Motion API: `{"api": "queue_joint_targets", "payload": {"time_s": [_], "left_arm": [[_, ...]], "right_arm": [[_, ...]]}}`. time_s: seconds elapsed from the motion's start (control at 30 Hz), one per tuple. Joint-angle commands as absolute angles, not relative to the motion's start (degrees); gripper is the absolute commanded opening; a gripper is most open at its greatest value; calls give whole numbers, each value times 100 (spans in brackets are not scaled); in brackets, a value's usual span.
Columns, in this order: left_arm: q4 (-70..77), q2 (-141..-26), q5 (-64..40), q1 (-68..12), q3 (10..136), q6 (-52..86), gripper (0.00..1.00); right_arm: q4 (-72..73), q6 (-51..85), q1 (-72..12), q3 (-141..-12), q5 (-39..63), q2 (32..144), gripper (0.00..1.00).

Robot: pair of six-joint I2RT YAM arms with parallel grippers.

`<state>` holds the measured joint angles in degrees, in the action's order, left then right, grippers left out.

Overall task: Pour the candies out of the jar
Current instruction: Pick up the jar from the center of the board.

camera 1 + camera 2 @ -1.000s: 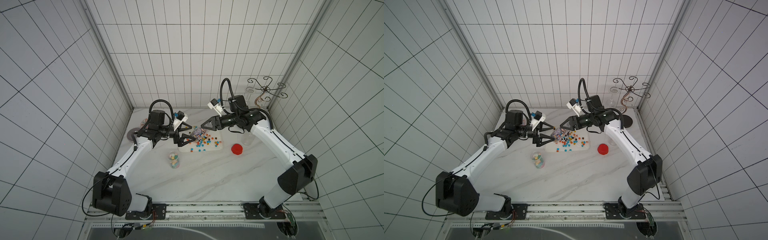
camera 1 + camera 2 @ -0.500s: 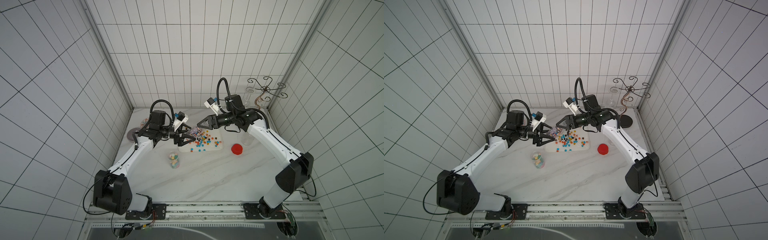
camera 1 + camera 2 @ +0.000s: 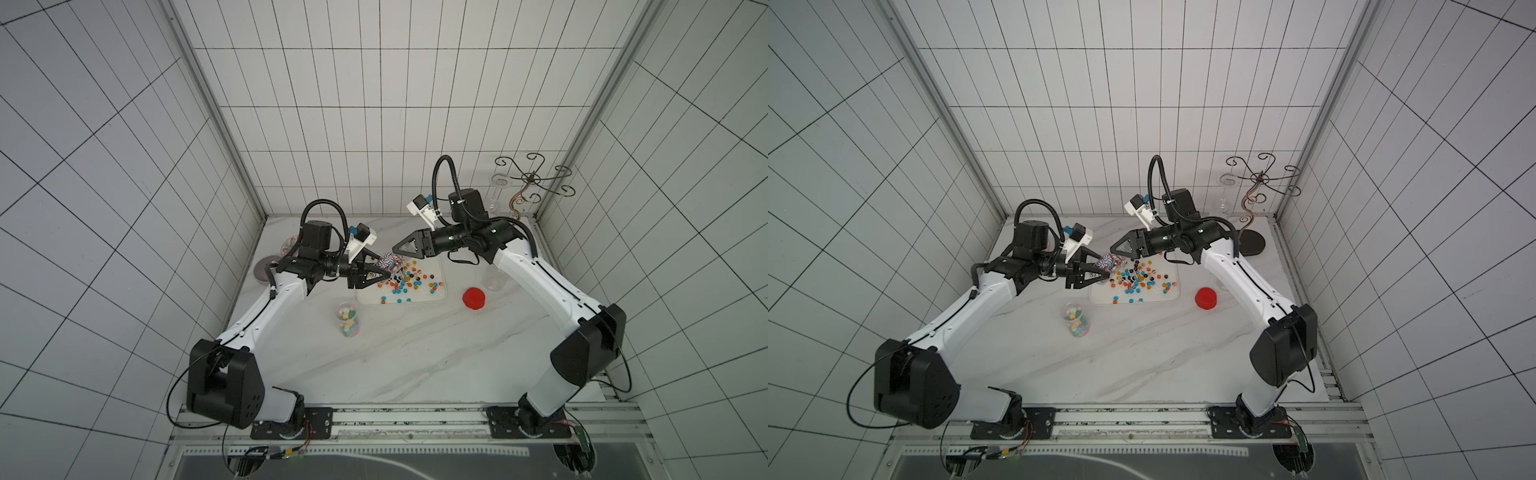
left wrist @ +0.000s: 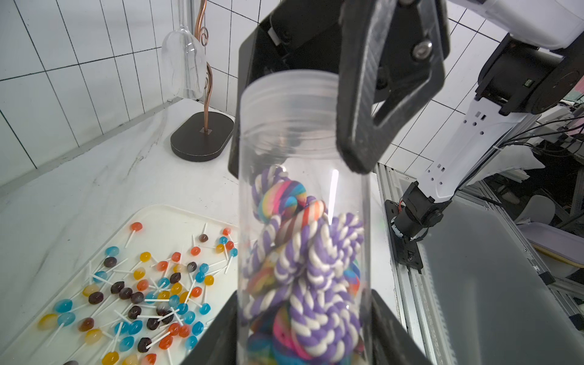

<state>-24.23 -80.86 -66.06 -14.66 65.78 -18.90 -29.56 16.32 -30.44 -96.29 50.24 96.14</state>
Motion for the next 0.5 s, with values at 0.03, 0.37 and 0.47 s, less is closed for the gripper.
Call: {"api": "queue_joint_targets", "payload": {"time_s": [0.03, 0.37, 0.47], "left_arm": [[-2443, -8073, -6604, -1493, 6724, -1977, 50], [-2693, -7791, -5282, -1494, 6770, -2185, 50], [-2698, -7623, -4752, -1506, 6750, -2255, 50]], "right_arm": [[-2724, 1617, -3094, -10187, 5203, 9623, 45], [-2810, 1685, -2939, -10062, 5048, 9458, 75], [-2838, 1804, -2702, -9956, 5371, 9417, 75]]}}
